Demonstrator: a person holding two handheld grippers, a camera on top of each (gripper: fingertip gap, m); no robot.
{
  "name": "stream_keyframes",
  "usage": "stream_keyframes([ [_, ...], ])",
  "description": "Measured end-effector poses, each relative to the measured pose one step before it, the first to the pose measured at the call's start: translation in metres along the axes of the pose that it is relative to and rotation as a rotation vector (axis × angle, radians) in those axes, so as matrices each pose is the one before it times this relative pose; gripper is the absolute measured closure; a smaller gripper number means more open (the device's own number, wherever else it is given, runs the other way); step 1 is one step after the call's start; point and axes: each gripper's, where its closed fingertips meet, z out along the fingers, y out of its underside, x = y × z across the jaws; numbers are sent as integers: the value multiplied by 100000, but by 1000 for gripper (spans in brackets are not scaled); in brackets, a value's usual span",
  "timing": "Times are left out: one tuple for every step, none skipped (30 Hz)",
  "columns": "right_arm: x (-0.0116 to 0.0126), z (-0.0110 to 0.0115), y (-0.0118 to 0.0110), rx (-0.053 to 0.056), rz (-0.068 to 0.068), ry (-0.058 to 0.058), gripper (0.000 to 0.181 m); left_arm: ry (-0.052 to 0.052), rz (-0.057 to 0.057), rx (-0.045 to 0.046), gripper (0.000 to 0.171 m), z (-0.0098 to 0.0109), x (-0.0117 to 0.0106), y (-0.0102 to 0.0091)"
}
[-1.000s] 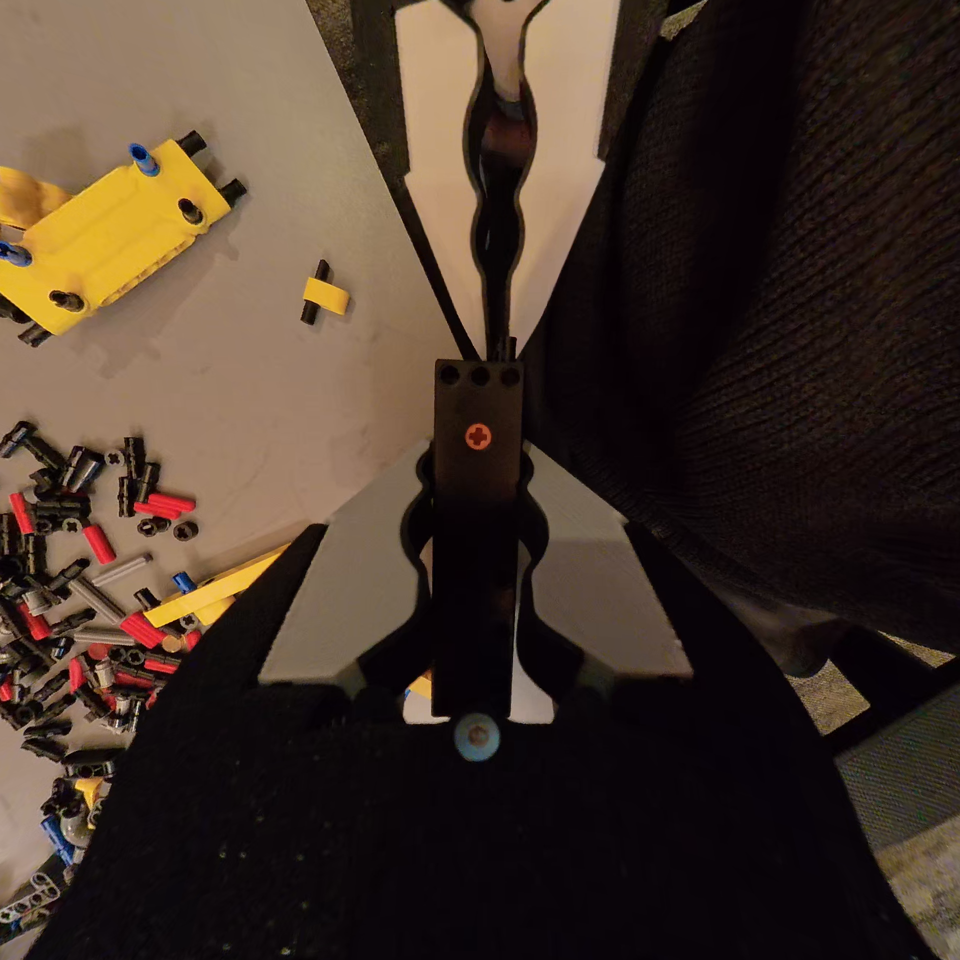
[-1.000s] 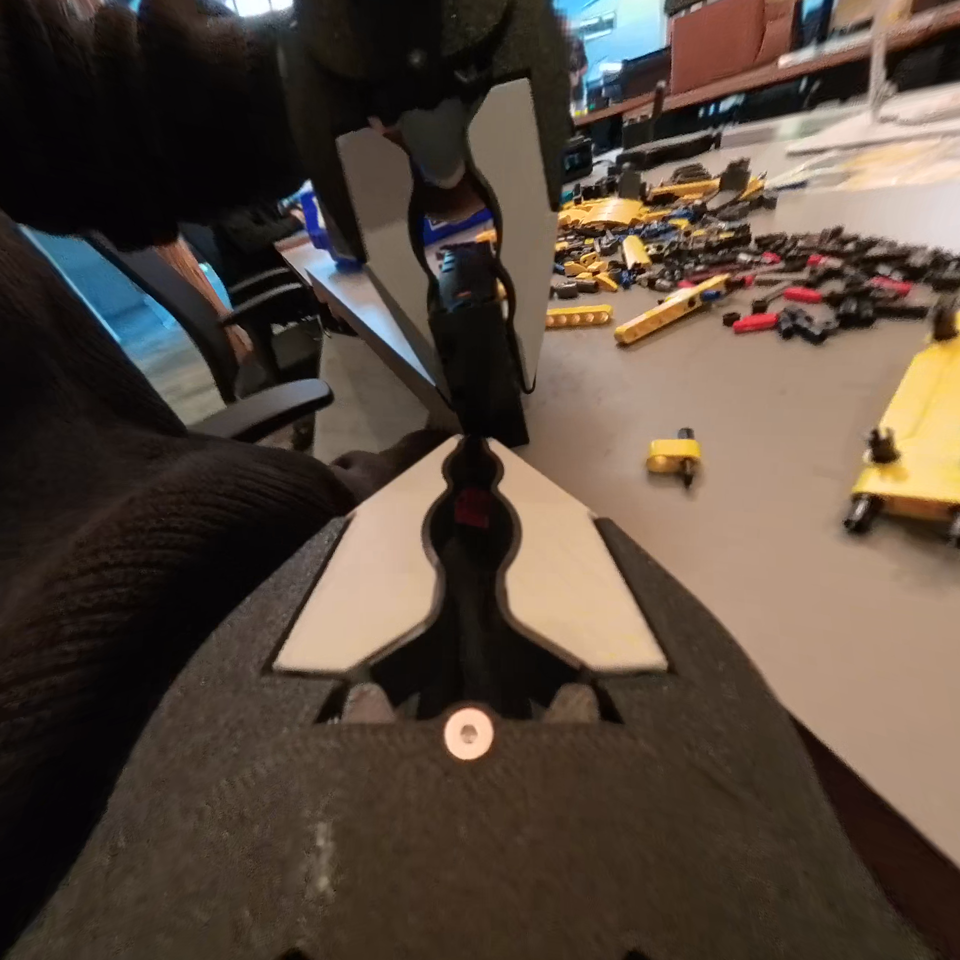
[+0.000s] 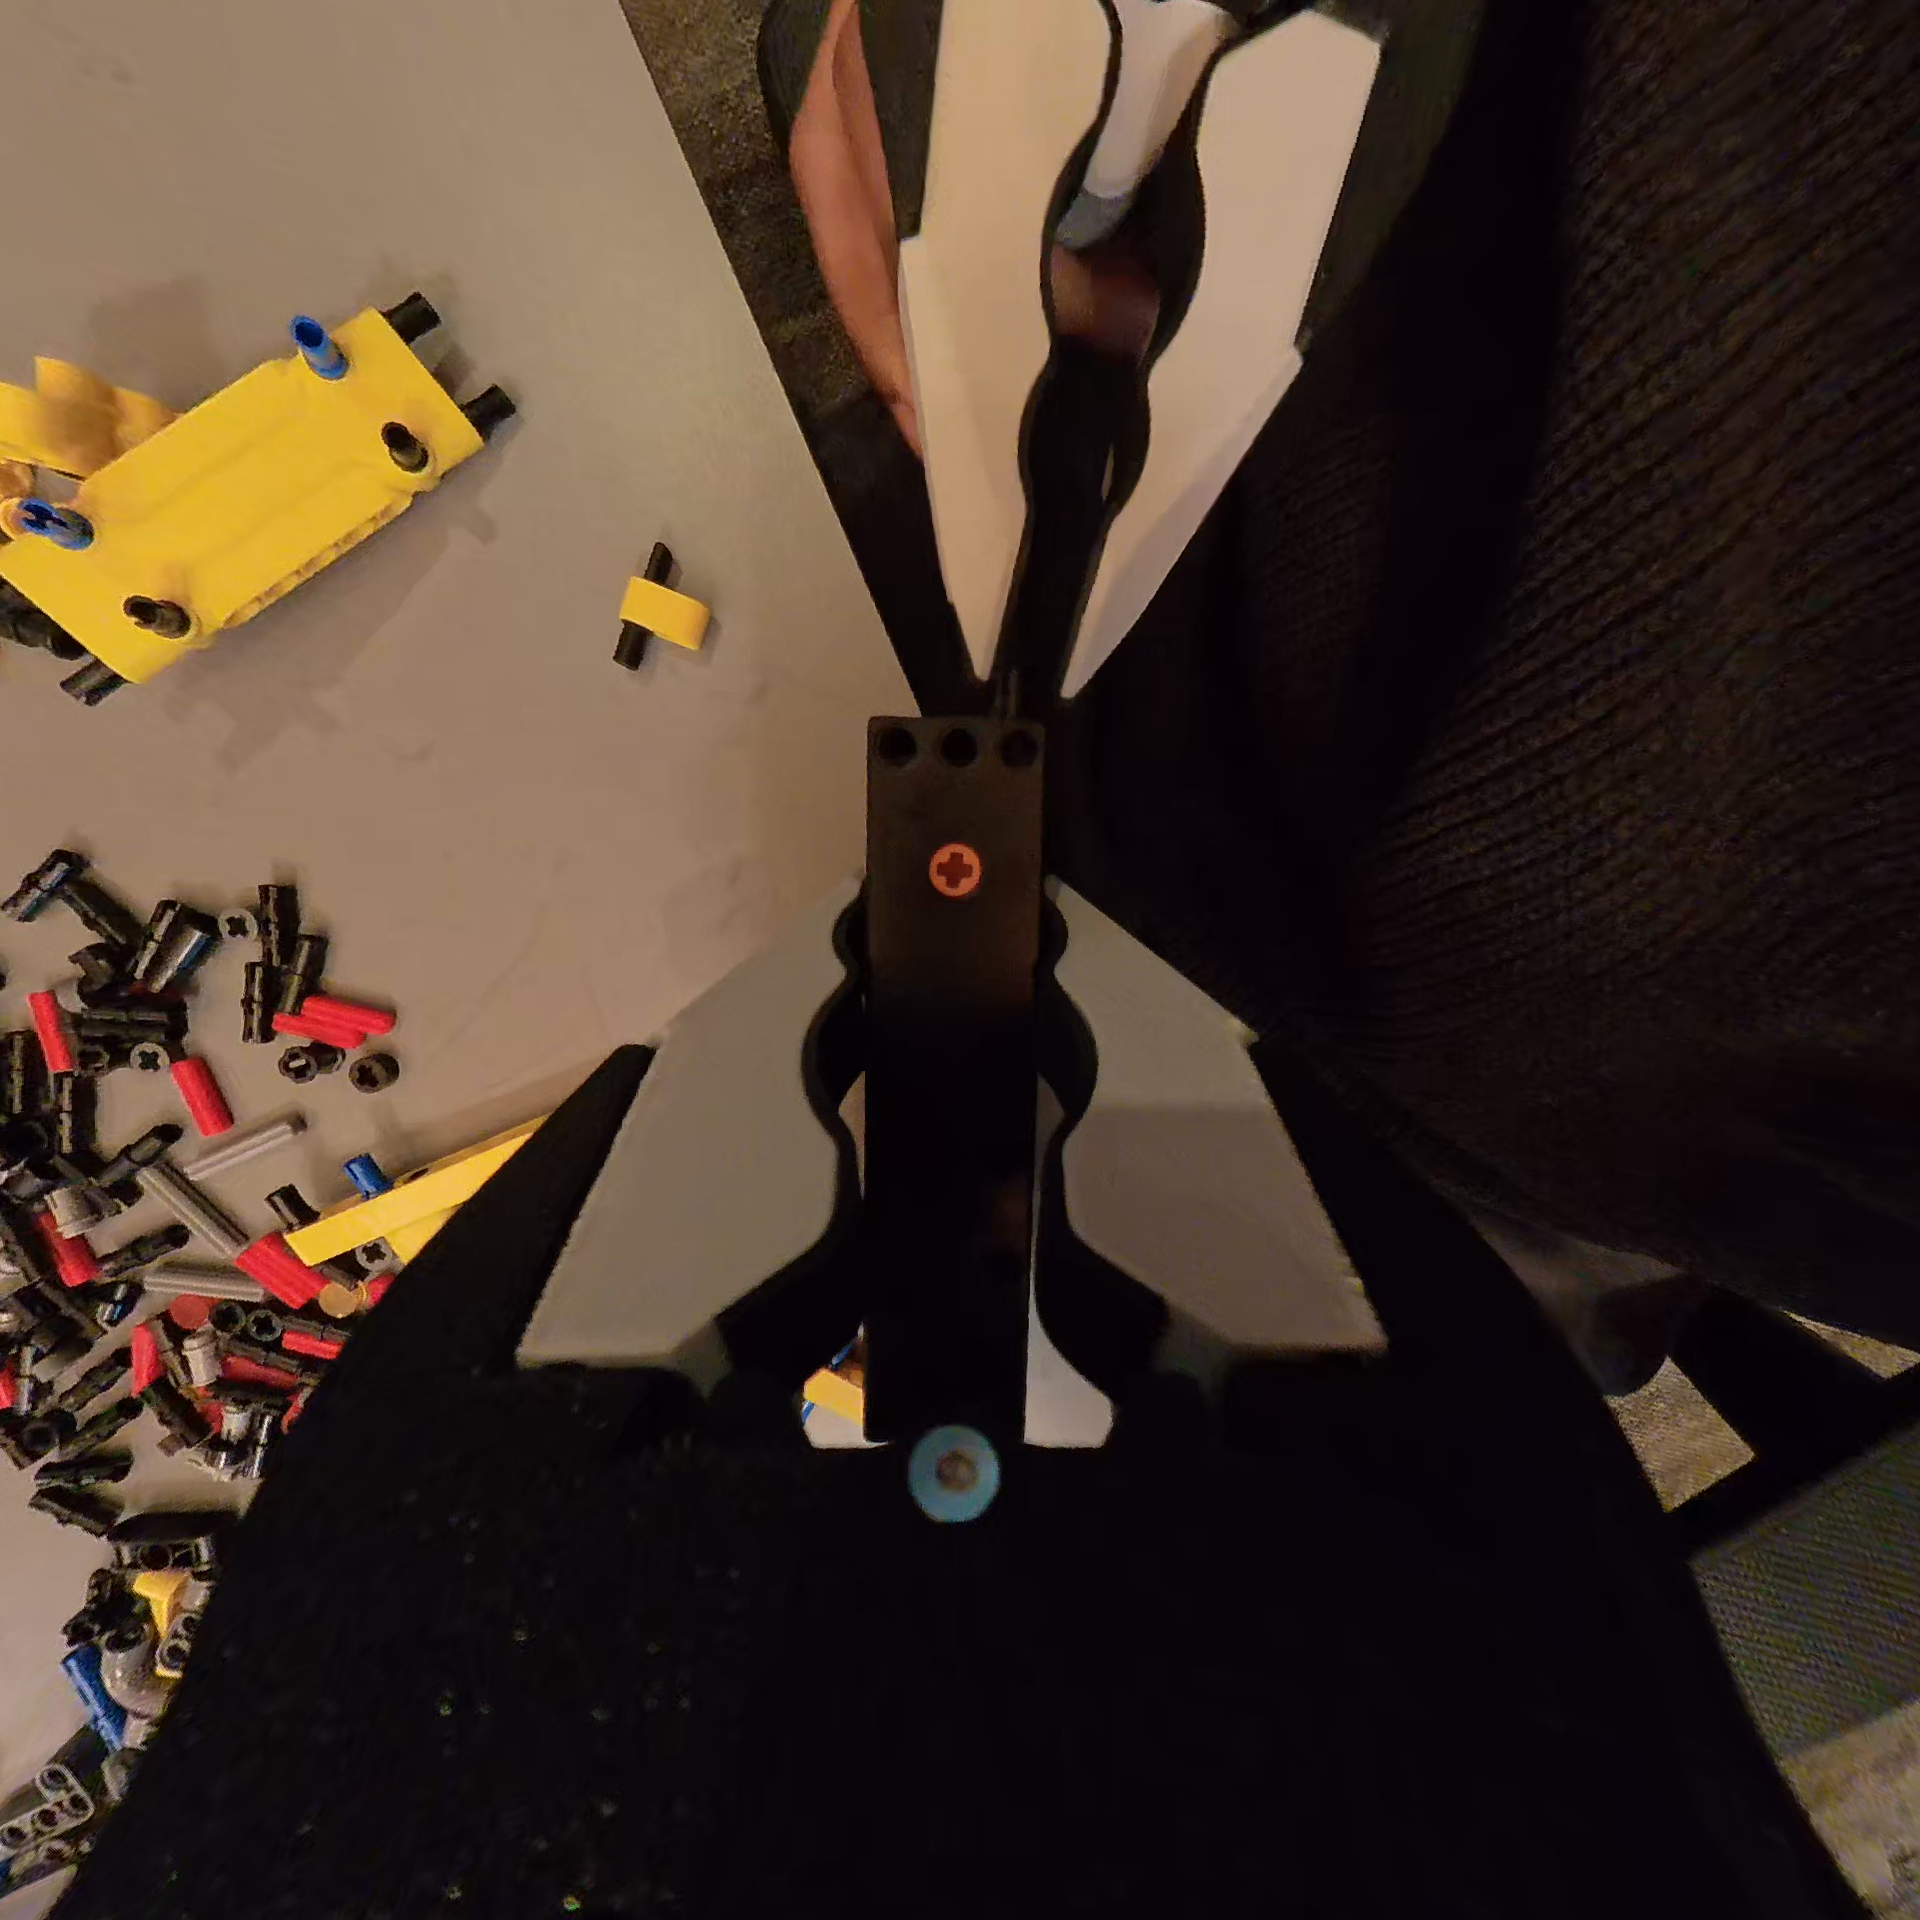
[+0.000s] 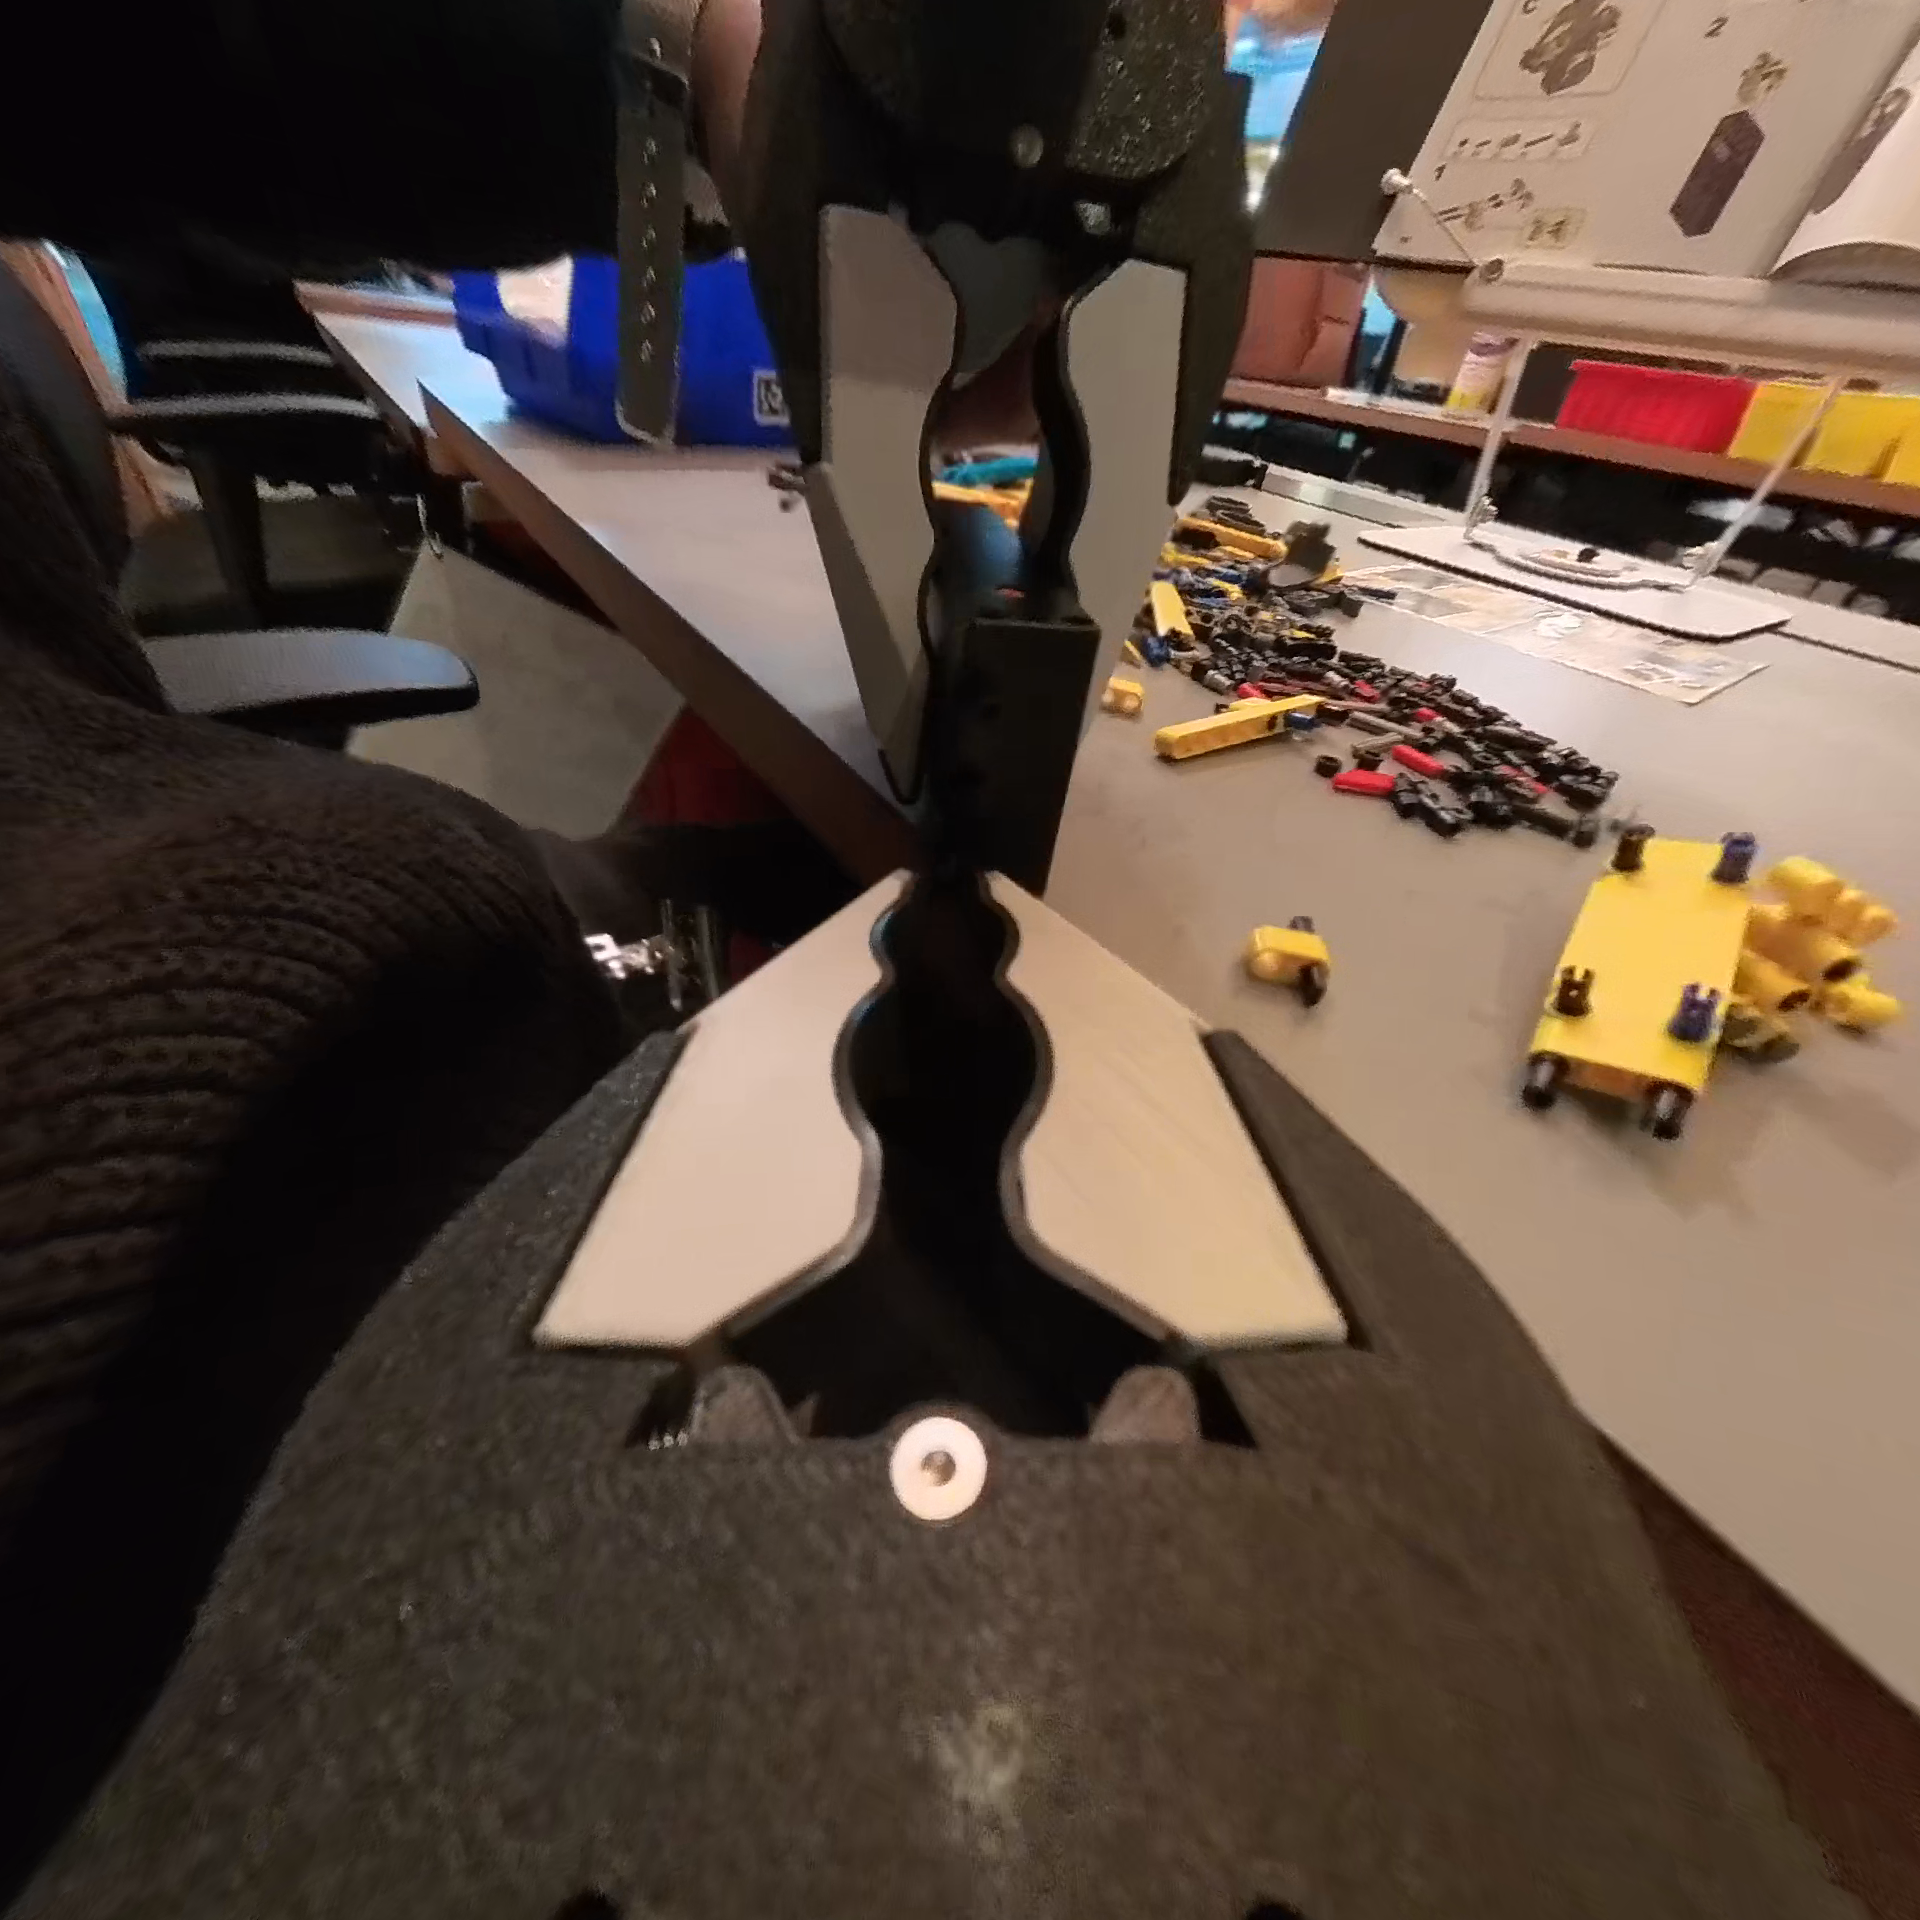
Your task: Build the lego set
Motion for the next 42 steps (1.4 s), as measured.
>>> stream_keyframes([
  [41, -101, -161, 2141, 2484, -909, 171, 101, 267, -266, 145, 3, 9, 16],
  [49, -56, -141, 1733, 1777, -1125, 171, 87, 137, -217, 145, -6, -4, 11],
  [76, -3, -37, 726, 866, -797, 171, 105, -141, 0, 146, 1, -5, -4],
  [121, 30, 111, -337, -272, -249, 170, 113, -94, 79, 146, 2, 11, -4],
  [49, 63, 135, -565, -1117, -336, 170, 101, -92, 54, 146, 0, -1, -1],
  [34, 74, 89, -400, -968, -81, 169, 124, -128, 100, 146, -10, -6, -5],
  [22, 98, 60, -332, -429, -44, 169, 193, -115, 115, 146, 5, 4, -12],
  [-61, 114, 22, -220, -134, -359, 169, 192, -81, 157, 146, -1, -2, 0],
  [-55, 124, 0, -75, -74, -217, 169, 196, -132, 204, 146, -3, 5, -20],
  [-62, 103, 25, -112, -132, -144, 169, 125, -87, 160, 146, 3, 1, -8],
  [36, 59, 6, -23, -331, 454, 172, -18, 53, 110, 146, 3, 2, -5],
  [94, -7, -18, 189, -530, 624, 175, -35, -21, 103, 146, 3, -5, -6],
  [1, -3, -3, -37, -149, -217, 176, -90, 75, 176, 146, 7, 10, -11],
  [-10, -3, -9, -35, 367, -395, 176, -77, 123, 224, 146, 2, -1, -24],
  [-6, 10, -15, 14, 508, -509, 176, 81, -66, 238, 146, 8, 3, -17],
  [-2, 3, -13, -60, 602, -654, 176, 116, -37, 310, 146, 4, -7, -11],
  [-7, 18, -11, -362, 919, -910, 176, -64, 156, 354, 146, 11, 5, -19],
  [-10, 33, -5, -630, 1318, -1178, 176, -206, 171, 242, 146, 7, -4, -10],
  [-22, 44, 1, -719, 1211, -1173, 177, -299, 302, 130, 146, 11, 4, 5],
  [-11, 32, 0, -739, 640, -954, 177, -66, 17, 73, 146, 5, -10, -10],
  [1, 6, 4, -694, 335, -722, 177, 190, -280, 207, 146, 2, 2, -8],
  [-1, 25, -1, -604, 296, -403, 178, 66, 128, 226, 146, 2, -4, -5],
  [0, 24, 10, -550, -16, -118, 178, 147, -65, 273, 146, 1, 0, -6],
  [0, 35, 9, -558, -299, 17, 178, 256, -225, 181, 146, 5, -14, 6],
  [26, 24, 10, -554, -252, 90, 178, -76, 44, 36, 146, 7, -35, 5],
  [37, 30, -7, -434, 57, 111, 178, -196, -111, -3, 146, -5, -31, 8],
  [31, 26, 3, -271, 43, 77, 178, -17, -309, 140, 146, 1, -26, 14],
  [22, 18, -3, -155, -319, 197, 178, -96, -100, 129, 146, 0, -9, -1],
  [16, 34, -1, -111, -334, 356, 178, -33, -123, 152, 146, 10, -9, -1],
  [7, 56, 8, -201, 61, 337, 178, 68, -140, 398, 146, 10, -6, -24],
  [5, 74, -5, -193, 72, 246, 178, 14, -133, 158, 146, 20, -3, 3],
  [5, 23, -26, -59, -260, 101, 178, -24, -99, 444, 146, 26, -1, -31],
  [9, 14, -10, -173, -221, 4, 178, 13, -393, 904, 146, 34, -3, -56],
  [41, 18, -6, -122, 54, 235, 178, 13, -933, 1303, 146, 42, -25, -64],
  [46, 47, -12, 186, 157, 684, 178, 46, -1123, 1639, 145, 40, -23, -94],
  [35, 90, -29, 572, 31, 982, 177, -171, -641, 1108, 145, 35, -17, -70],
  [61, 58, -11, 753, -299, 1378, 177, -815, 96, -221, 145, -13, -70, 32],
  [170, -30, 7, 694, -418, 1900, 176, -1386, -152, -331, 145, 10, -131, -5],
  [234, -91, 23, 579, 44, 1931, 176, -1397, -1187, 658, 145, 46, -179, -118],
  [253, -121, 23, 557, 533, 1574, 175, -692, -2192, 884, 145, 45, -145, -149],
  [259, -141, -52, 989, 754, 1398, 175, -1107, -1692, 42, 145, 15, -184, -76],
  [323, -228, -229, 2195, 650, 1556, 175, -2010, -1197, 330, 144, -41, -302, -67],
])
